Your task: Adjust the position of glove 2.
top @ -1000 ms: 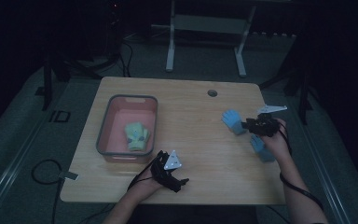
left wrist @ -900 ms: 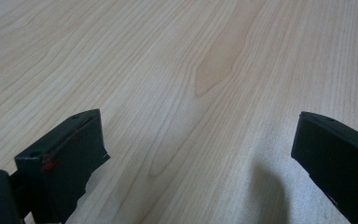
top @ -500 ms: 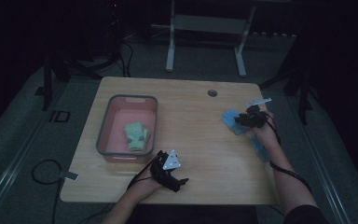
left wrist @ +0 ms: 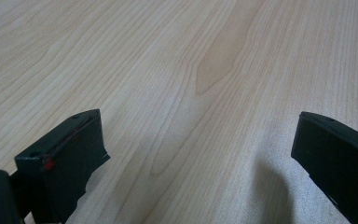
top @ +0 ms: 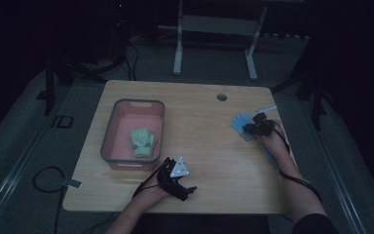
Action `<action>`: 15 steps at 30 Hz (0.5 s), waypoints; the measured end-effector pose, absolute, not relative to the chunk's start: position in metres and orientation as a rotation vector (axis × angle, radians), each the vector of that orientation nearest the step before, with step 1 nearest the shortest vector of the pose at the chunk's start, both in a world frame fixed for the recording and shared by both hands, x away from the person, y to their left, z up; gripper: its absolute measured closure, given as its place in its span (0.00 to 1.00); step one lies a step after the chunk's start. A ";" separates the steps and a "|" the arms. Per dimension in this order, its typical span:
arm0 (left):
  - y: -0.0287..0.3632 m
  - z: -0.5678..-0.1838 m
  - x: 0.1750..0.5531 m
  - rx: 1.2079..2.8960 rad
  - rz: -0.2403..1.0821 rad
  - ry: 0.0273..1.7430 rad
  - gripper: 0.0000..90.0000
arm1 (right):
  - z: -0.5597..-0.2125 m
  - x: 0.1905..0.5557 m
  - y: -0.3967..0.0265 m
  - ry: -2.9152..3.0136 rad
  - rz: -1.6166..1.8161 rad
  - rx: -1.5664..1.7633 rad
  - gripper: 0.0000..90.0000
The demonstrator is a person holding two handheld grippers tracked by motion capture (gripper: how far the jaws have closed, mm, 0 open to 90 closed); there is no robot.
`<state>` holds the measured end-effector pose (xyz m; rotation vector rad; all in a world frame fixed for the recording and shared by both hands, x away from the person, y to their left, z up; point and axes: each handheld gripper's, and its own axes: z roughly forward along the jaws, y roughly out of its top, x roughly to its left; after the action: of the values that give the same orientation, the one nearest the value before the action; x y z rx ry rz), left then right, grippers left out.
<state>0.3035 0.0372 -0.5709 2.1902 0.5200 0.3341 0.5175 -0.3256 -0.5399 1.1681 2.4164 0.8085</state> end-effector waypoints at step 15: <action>0.036 -0.571 0.305 2.200 0.335 0.529 0.03 | -0.514 0.503 -0.310 2.259 0.809 1.412 0.97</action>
<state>0.3046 0.0361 -0.5713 2.1998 0.5291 0.3349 0.5033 -0.3099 -0.5144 1.4117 2.2591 0.8095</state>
